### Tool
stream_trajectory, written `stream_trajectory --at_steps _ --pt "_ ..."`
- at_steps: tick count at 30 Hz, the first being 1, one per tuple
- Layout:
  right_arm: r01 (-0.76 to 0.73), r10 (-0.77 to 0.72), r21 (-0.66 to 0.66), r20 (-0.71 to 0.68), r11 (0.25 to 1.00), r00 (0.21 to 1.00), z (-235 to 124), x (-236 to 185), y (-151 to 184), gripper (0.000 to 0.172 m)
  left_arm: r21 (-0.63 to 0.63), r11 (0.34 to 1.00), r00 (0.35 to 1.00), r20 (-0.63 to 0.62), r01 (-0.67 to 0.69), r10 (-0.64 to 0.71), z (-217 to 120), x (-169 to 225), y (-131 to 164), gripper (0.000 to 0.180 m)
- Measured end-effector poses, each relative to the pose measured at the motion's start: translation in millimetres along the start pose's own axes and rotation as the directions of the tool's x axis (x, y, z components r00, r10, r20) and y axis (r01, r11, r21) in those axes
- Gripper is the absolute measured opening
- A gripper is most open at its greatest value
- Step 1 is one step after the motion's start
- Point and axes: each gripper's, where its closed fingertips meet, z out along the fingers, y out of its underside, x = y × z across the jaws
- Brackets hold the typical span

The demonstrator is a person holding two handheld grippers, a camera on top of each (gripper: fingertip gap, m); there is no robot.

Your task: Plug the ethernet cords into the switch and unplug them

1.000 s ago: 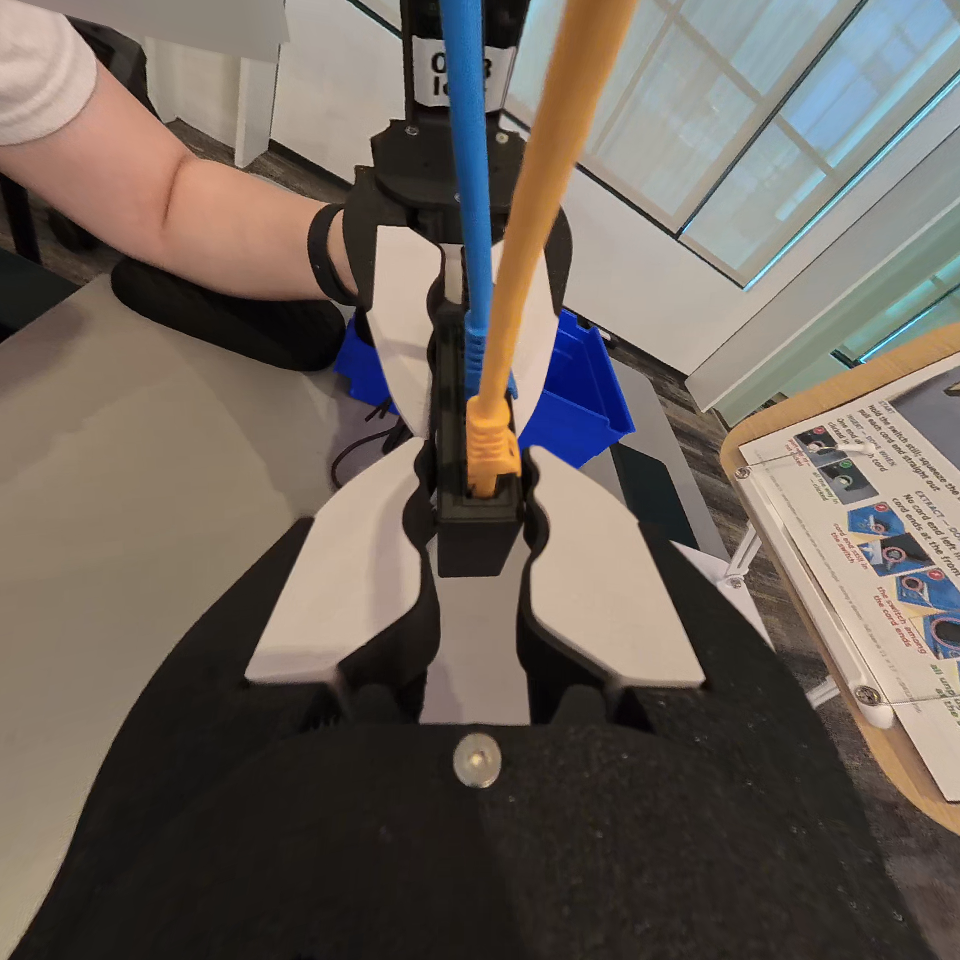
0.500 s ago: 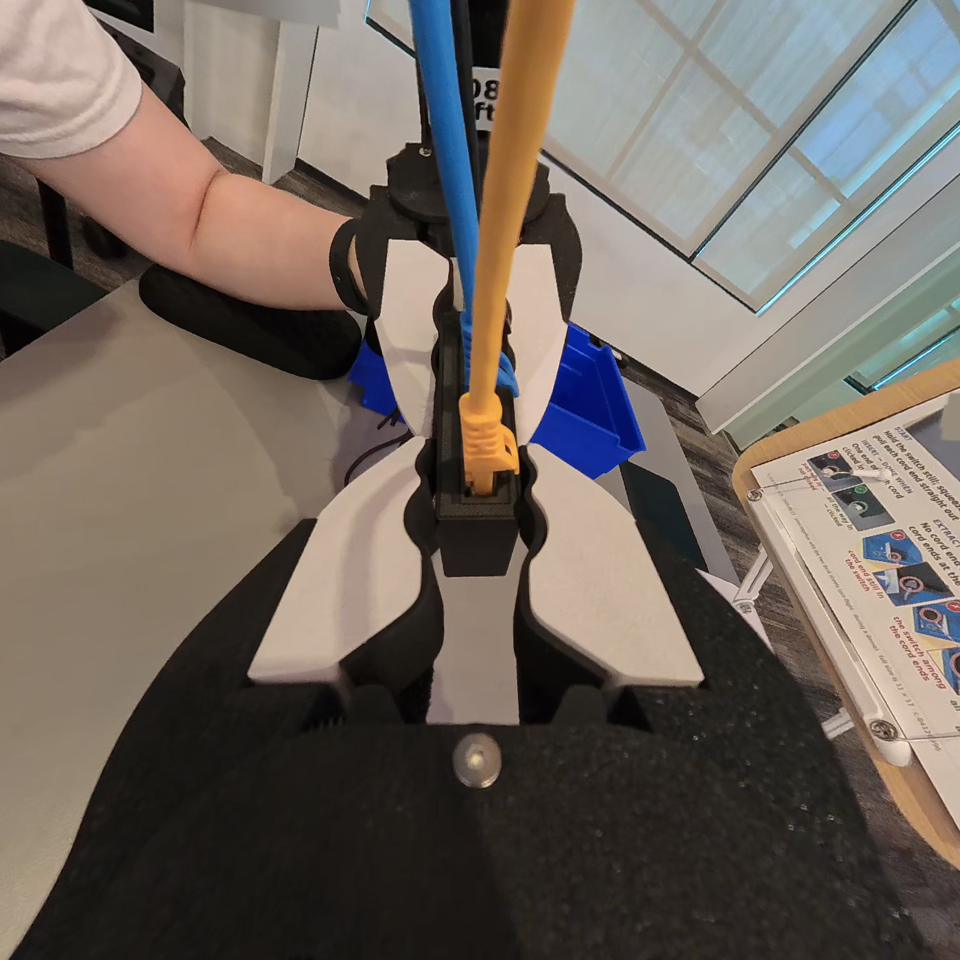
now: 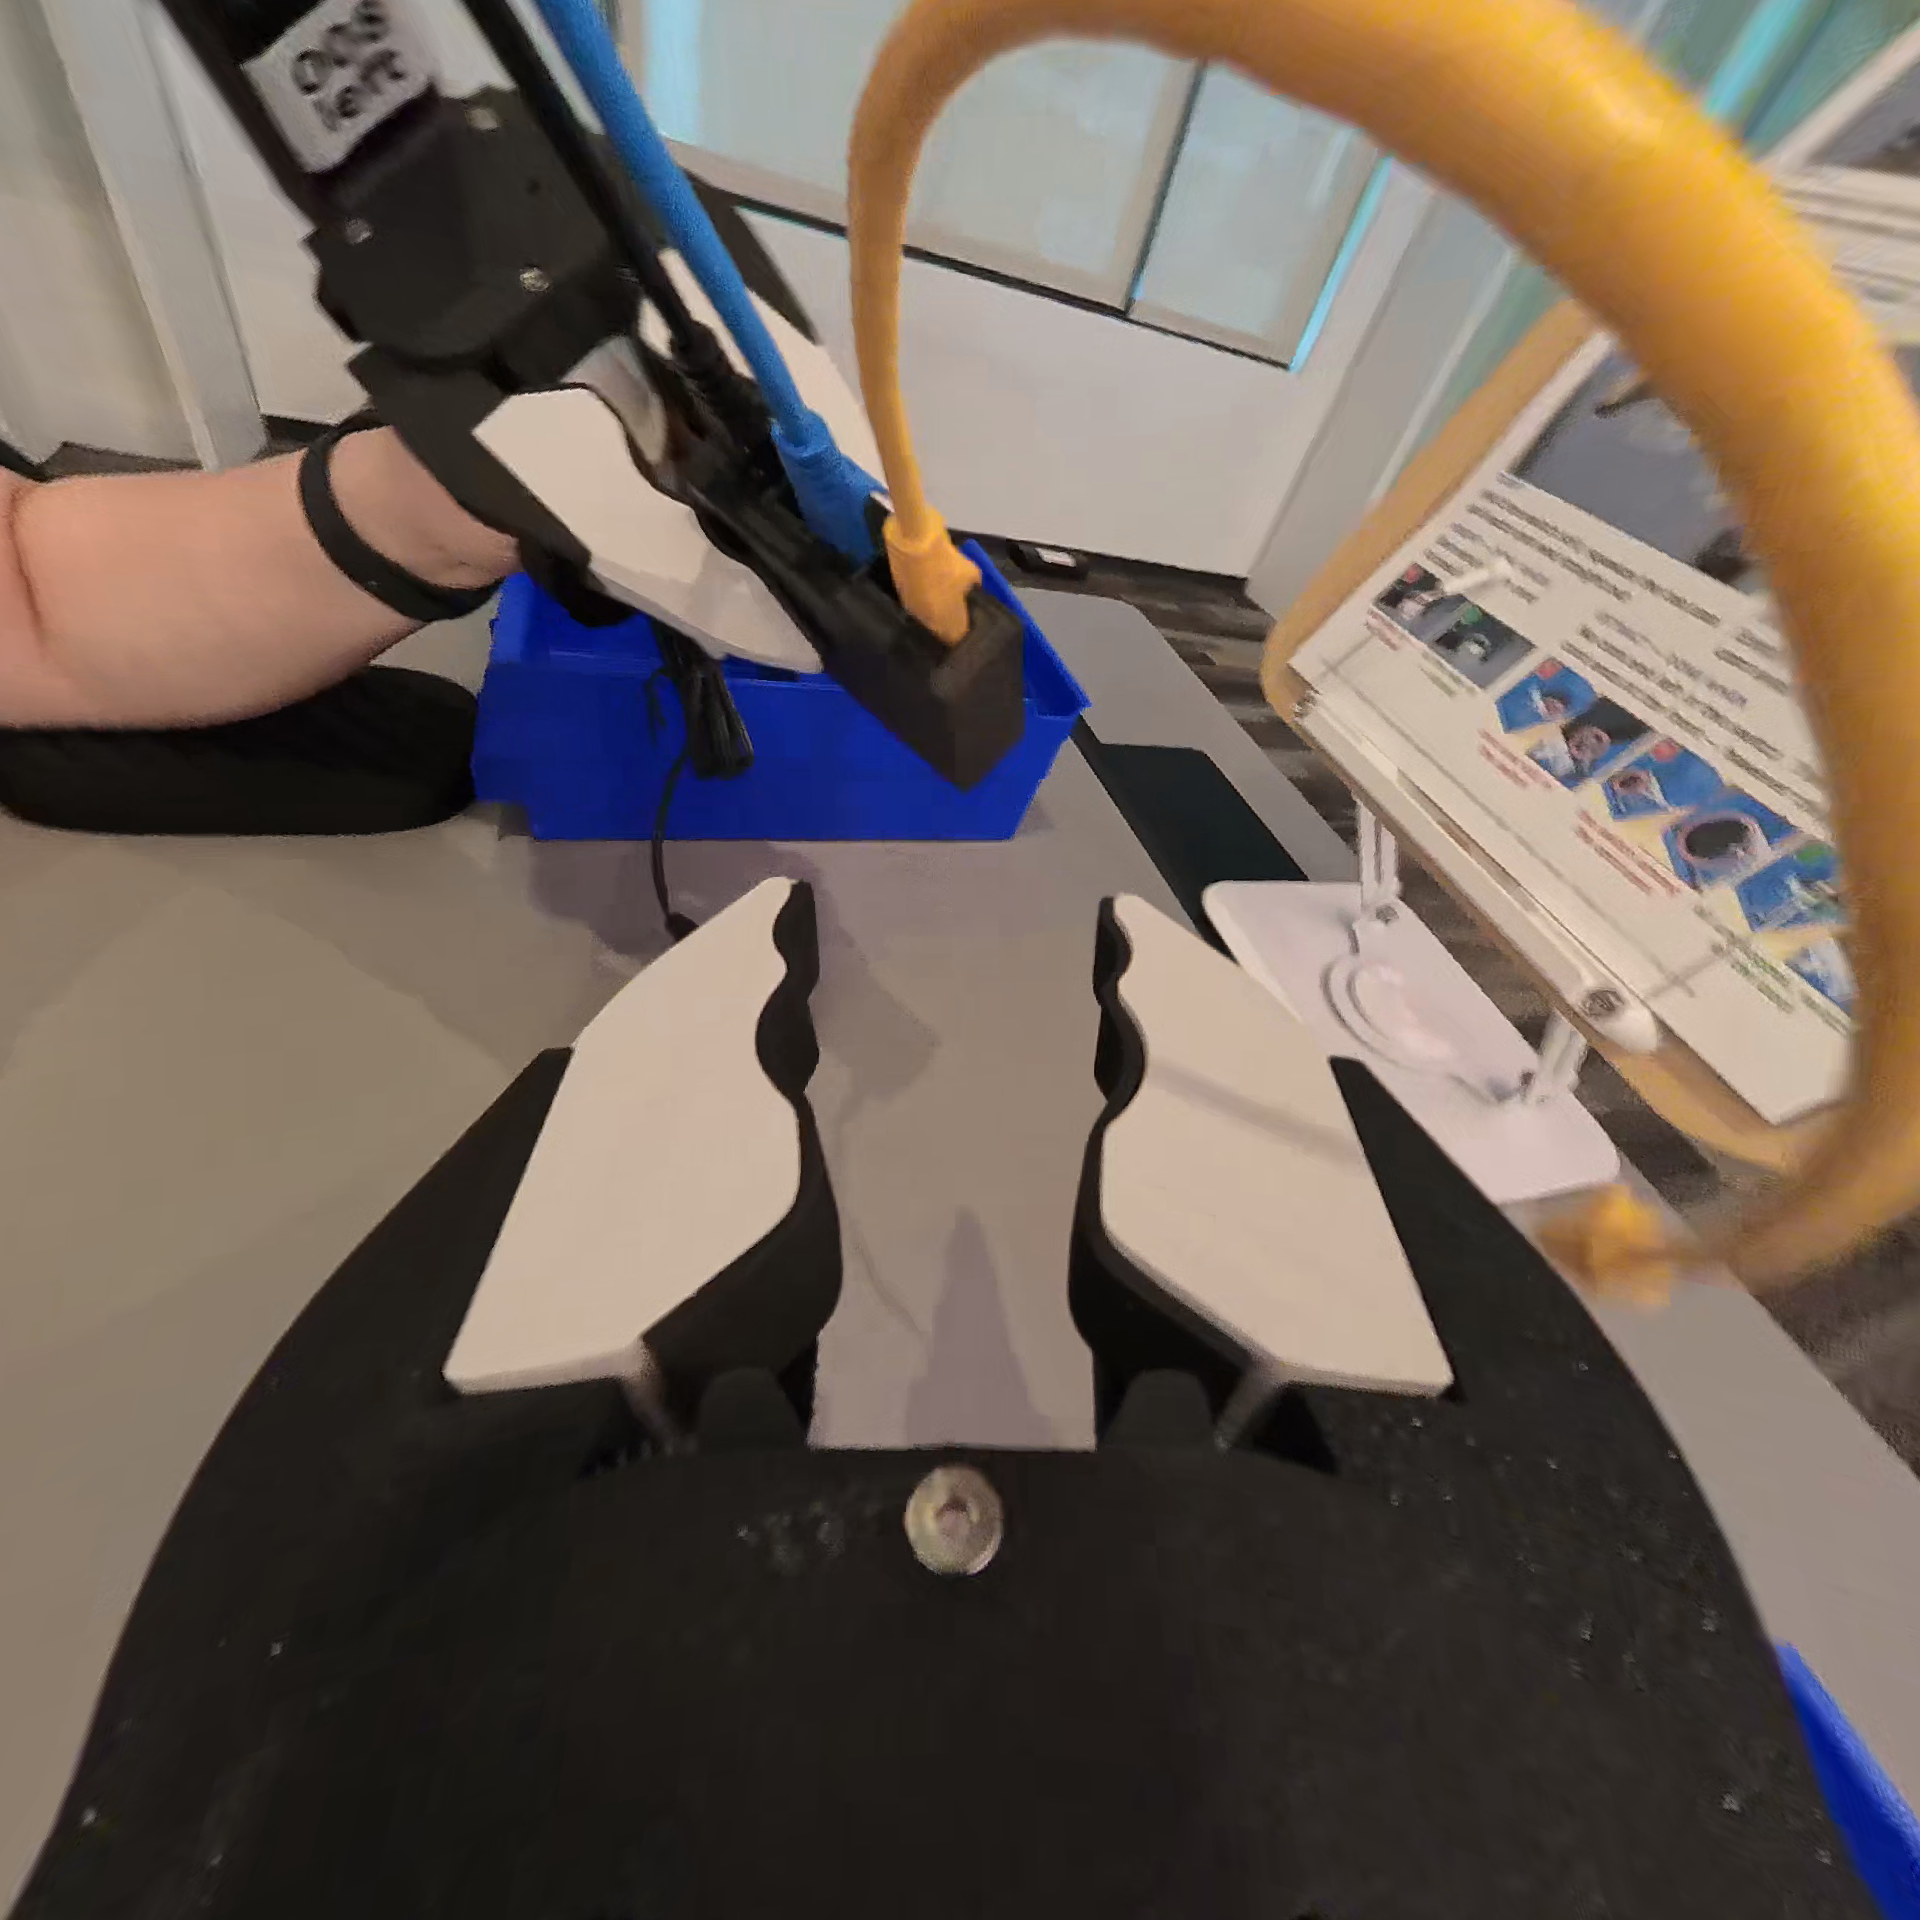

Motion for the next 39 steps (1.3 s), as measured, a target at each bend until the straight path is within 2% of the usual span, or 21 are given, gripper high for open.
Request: stream_trajectory --at_steps 4,6,8,10,11,13,16,18,22,24,29,32,35,39 --pt "-0.072 0.061 -0.092 -0.116 0.993 0.991 -26.0 15.5 -3.7 0.046 -0.009 1.000 0.996 0.088 -0.013 0.014 -3.7 -17.2 4.8 0.027" --pt "-0.138 0.114 -0.120 -0.188 0.983 0.975 -47.5 18.5 -16.0 0.045 -0.026 0.999 0.990 0.133 -0.039 0.042 -5.1 -24.4 7.0 0.027" --pt "-0.248 0.227 -0.080 -0.211 0.965 0.951 -68.1 10.6 -40.6 0.045 -0.055 0.996 0.981 0.180 -0.070 0.079 -6.3 -30.5 8.8 0.027" --pt "-0.287 0.286 0.024 -0.212 0.958 0.934 -85.1 -2.5 -79.9 0.044 -0.072 0.993 0.972 0.208 -0.096 0.110 -6.8 -33.2 8.7 0.027" --pt "-0.253 0.263 0.071 -0.217 0.965 0.940 -92.3 -10.5 -102.1 0.044 -0.078 0.991 0.970 0.209 -0.106 0.120 -6.2 -32.8 8.9 0.027" --pt "-0.133 0.150 0.081 -0.250 0.988 0.957 -101.9 -26.9 -139.5 0.038 -0.088 0.989 0.971 0.201 -0.115 0.131 -4.6 -30.7 10.2 0.027" --pt "0.015 -0.009 0.014 -0.320 1.000 0.947 -101.8 -37.7 -181.2 0.037 -0.083 0.991 0.975 0.191 -0.101 0.115 -2.5 -28.7 10.9 0.027" --pt "0.012 -0.030 -0.057 -0.325 0.998 0.945 -93.2 -39.8 -194.2 0.037 -0.089 0.991 0.977 0.184 -0.096 0.111 -2.0 -28.1 11.6 0.027" --pt "0.126 -0.192 -0.231 -0.289 0.965 0.938 -69.8 -43.7 -197.3 0.038 -0.092 0.991 0.982 0.157 -0.094 0.108 -1.4 -23.8 10.8 0.027" --pt "0.199 -0.272 -0.300 -0.226 0.933 0.935 -57.5 -49.7 -193.0 0.039 -0.092 0.991 0.984 0.145 -0.095 0.108 -0.9 -21.3 10.2 0.027" --pt "0.329 -0.418 -0.477 -0.090 0.815 0.904 -36.1 -58.4 -176.3 0.038 -0.091 0.991 0.988 0.111 -0.094 0.104 1.2 -14.7 9.8 0.027" --pt "0.404 -0.483 -0.590 0.027 0.699 0.875 -25.5 -63.5 -163.8 0.037 -0.094 0.990 0.990 0.080 -0.108 0.115 4.2 -6.9 9.4 0.027" --pt "0.447 -0.483 -0.636 0.131 0.629 0.866 -13.3 -62.5 -159.2 0.034 -0.082 0.989 0.992 0.033 -0.121 0.124 7.9 5.9 6.2 0.027" --pt "0.448 -0.432 -0.623 0.189 0.642 0.882 11.8 -59.1 -157.6 0.030 -0.077 0.987 0.990 -0.031 -0.138 0.136 13.4 25.2 2.4 0.027"
